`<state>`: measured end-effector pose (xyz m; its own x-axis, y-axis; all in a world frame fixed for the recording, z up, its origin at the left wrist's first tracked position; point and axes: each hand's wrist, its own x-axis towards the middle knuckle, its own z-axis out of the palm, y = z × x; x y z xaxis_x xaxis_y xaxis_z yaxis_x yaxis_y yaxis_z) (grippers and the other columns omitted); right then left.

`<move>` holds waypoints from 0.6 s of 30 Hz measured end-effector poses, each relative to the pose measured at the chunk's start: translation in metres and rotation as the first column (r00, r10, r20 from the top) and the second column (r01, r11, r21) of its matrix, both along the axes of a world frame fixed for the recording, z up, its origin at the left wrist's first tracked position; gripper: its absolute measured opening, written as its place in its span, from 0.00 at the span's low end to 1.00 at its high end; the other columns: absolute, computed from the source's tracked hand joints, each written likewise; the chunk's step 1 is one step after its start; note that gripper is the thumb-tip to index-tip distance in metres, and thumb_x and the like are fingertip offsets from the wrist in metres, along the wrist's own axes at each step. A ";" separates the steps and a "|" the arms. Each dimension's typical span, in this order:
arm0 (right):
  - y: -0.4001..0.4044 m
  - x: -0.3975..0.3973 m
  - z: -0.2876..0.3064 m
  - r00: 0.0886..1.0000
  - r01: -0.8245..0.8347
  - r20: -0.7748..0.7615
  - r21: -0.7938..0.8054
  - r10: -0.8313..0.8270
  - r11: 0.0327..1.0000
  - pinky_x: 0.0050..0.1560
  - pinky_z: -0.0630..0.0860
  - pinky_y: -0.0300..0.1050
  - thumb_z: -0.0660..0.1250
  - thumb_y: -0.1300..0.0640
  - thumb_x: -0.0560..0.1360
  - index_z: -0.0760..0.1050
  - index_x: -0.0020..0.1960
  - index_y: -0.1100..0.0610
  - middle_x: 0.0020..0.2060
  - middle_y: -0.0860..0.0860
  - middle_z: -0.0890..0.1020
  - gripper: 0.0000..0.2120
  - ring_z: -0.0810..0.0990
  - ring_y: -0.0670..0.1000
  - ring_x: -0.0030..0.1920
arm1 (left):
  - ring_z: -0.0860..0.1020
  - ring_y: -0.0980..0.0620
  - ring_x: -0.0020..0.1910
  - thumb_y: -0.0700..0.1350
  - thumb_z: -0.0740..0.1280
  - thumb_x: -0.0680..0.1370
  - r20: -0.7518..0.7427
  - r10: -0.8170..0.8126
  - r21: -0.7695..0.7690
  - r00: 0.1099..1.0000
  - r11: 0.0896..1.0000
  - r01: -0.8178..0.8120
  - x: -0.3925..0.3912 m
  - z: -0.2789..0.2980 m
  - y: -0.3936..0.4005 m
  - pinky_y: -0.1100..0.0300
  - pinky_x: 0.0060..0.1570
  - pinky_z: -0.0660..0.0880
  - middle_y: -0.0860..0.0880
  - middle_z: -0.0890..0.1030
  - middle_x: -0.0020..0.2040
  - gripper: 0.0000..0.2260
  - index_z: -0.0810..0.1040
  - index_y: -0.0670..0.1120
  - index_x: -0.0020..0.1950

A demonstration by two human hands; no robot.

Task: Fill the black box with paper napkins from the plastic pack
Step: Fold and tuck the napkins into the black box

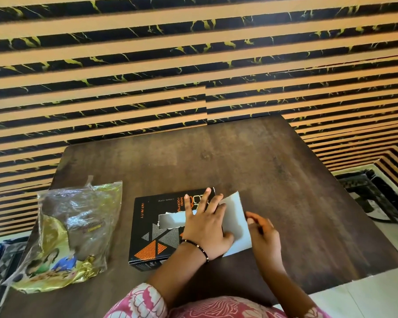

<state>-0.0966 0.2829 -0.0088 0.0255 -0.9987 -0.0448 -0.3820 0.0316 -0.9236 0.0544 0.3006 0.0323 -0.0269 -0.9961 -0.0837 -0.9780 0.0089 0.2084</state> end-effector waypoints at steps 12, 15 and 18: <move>0.002 0.007 -0.003 0.978 -0.205 -0.006 0.186 0.210 0.961 0.61 0.73 0.47 0.59 0.60 0.78 0.56 0.73 0.52 0.69 0.49 0.68 0.26 0.73 0.53 0.64 | 0.38 0.53 0.75 0.60 0.46 0.70 -0.074 0.072 -0.049 0.995 0.996 -0.076 0.001 0.000 0.003 0.40 0.68 0.31 0.51 0.44 0.77 0.37 0.40 0.48 0.75; 0.011 0.013 0.004 0.949 -0.274 0.208 0.183 0.235 0.944 0.63 0.63 0.25 0.53 0.56 0.80 0.56 0.73 0.50 0.71 0.42 0.62 0.22 0.62 0.42 0.70 | 0.38 0.54 0.75 0.60 0.39 0.71 -0.088 0.106 -0.064 0.990 0.992 -0.112 0.001 0.000 0.001 0.43 0.70 0.31 0.51 0.43 0.77 0.35 0.43 0.46 0.75; 0.017 0.024 0.007 0.902 -0.388 0.264 0.150 0.342 0.909 0.60 0.59 0.19 0.52 0.61 0.80 0.54 0.70 0.47 0.67 0.37 0.62 0.21 0.61 0.26 0.65 | 0.37 0.54 0.75 0.61 0.34 0.71 -0.098 0.135 -0.054 0.986 0.989 -0.141 0.000 -0.002 0.001 0.44 0.71 0.32 0.50 0.42 0.77 0.36 0.44 0.45 0.75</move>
